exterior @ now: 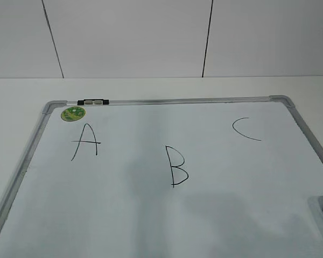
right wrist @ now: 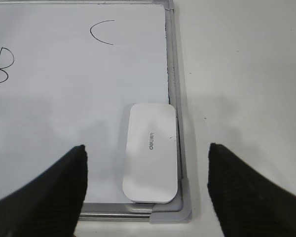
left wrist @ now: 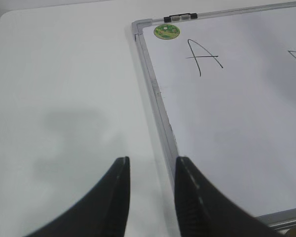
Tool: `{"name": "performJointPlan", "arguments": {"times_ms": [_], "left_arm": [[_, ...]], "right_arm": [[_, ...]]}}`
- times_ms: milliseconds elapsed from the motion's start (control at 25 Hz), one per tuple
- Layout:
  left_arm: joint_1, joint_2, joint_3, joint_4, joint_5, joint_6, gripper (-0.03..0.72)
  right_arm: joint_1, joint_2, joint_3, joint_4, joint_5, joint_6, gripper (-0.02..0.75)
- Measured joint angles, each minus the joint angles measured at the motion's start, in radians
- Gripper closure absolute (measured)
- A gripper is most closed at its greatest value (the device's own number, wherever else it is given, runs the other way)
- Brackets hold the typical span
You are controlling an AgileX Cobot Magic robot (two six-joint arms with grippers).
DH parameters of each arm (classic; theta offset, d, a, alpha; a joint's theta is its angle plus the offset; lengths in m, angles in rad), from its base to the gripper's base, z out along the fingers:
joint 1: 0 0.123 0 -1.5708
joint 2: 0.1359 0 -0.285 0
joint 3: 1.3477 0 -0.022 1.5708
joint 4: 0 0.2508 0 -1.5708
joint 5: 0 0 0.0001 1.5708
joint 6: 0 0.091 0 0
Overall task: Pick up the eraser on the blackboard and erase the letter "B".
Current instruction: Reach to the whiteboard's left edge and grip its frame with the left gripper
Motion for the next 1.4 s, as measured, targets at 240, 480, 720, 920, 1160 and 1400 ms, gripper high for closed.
{"name": "performJointPlan", "arguments": {"times_ms": [240,480,720,920,1160,1400], "left_arm": [[0.000,0.000,0.000,0.000,0.000,0.000,0.453],[0.000,0.000,0.000,0.000,0.000,0.000,0.453],[0.000,0.000,0.000,0.000,0.000,0.000,0.453],[0.000,0.000,0.000,0.000,0.000,0.000,0.453],[0.000,0.000,0.000,-0.003,0.000,0.000,0.452],[0.000,0.069,0.000,-0.012,0.001,0.000,0.451]], "right_arm": [[0.000,0.000,0.000,0.000,0.000,0.000,0.154],[0.000,0.000,0.000,0.000,0.000,0.000,0.154],[0.000,0.000,0.000,0.000,0.000,0.000,0.154],[0.000,0.067,-0.026,0.016,0.038,0.009,0.154],[0.000,0.225,-0.068,0.092,0.113,0.086,0.154],[0.000,0.423,-0.124,0.171,0.114,0.128,0.154]]}}
